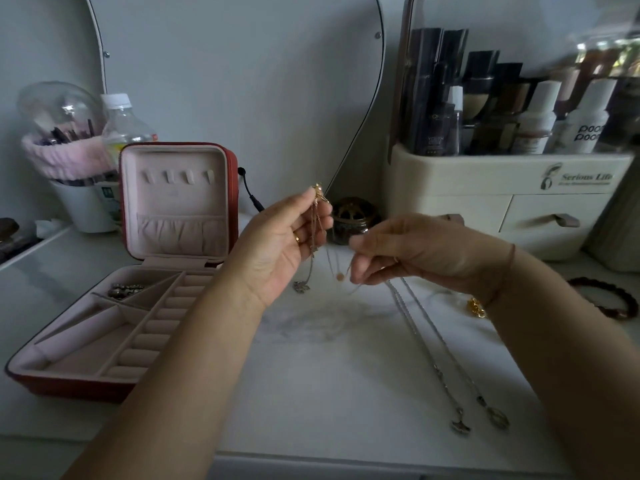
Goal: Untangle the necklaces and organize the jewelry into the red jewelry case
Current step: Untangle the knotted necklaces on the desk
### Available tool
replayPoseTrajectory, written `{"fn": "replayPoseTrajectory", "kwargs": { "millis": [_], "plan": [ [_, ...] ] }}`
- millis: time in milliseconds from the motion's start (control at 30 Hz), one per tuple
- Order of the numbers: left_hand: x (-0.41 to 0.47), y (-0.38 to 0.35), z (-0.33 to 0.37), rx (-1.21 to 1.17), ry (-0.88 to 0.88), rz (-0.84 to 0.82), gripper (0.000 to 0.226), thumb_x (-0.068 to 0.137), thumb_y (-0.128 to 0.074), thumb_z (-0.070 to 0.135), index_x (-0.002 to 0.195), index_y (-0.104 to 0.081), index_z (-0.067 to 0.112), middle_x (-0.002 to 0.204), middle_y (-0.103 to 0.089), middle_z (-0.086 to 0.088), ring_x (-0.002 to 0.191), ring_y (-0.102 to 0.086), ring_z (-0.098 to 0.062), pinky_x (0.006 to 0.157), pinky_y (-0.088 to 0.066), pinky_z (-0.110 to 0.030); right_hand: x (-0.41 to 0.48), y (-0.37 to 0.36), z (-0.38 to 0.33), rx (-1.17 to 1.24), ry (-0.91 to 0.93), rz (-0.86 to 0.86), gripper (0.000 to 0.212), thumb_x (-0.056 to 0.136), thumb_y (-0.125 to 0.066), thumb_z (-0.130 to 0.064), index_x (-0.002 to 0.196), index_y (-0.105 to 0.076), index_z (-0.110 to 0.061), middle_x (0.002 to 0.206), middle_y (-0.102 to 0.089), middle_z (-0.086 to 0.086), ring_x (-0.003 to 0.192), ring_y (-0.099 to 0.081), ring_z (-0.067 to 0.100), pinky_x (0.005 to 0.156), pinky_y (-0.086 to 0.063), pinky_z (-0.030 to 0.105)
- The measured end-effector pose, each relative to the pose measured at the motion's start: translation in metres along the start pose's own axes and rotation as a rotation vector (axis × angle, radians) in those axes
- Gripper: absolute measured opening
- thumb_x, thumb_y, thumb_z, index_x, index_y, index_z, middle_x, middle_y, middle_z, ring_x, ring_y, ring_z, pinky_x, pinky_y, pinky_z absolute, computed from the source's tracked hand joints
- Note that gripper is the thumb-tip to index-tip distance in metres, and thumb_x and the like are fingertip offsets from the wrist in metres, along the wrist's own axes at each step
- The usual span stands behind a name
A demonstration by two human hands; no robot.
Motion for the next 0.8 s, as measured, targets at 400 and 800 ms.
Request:
{"fn": "replayPoseTrajectory", "kwargs": {
  "millis": [400,800],
  "plan": [
    [-0.003,-0.009,-0.008,0.228,-0.006,-0.103,0.010,0.074,-0.065,0.023,0.075,-0.071,0.015,0.067,-0.066,0.001,0.059,-0.059,-0.008,0.057,-0.048,-0.018,0.006,0.009,-0.008,-0.046,0.138,0.207,0.028,0.081,-0.069,-0.012,0.107,-0.062,-0.005,0.103,-0.069,0.010,0.095,-0.066,0.021,0.087,-0.052,0.029],
    [-0.001,-0.003,-0.008,0.213,0.007,-0.008,0.010,0.086,-0.061,0.021,0.087,-0.069,0.013,0.075,-0.065,0.001,0.066,-0.061,-0.008,0.060,-0.048,-0.020,0.006,0.004,-0.001,0.243,0.083,0.121,0.017,0.074,-0.067,-0.018,0.088,-0.064,-0.008,0.072,-0.064,0.004,0.067,-0.059,0.014,0.069,-0.053,0.022]
  ]
}}
Point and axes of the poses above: each hand's wrist, its own x-axis towards the middle knuckle, its own y-axis out of the back of the hand, z = x × y, the point moved 6 cm from there along x, towards the middle knuckle
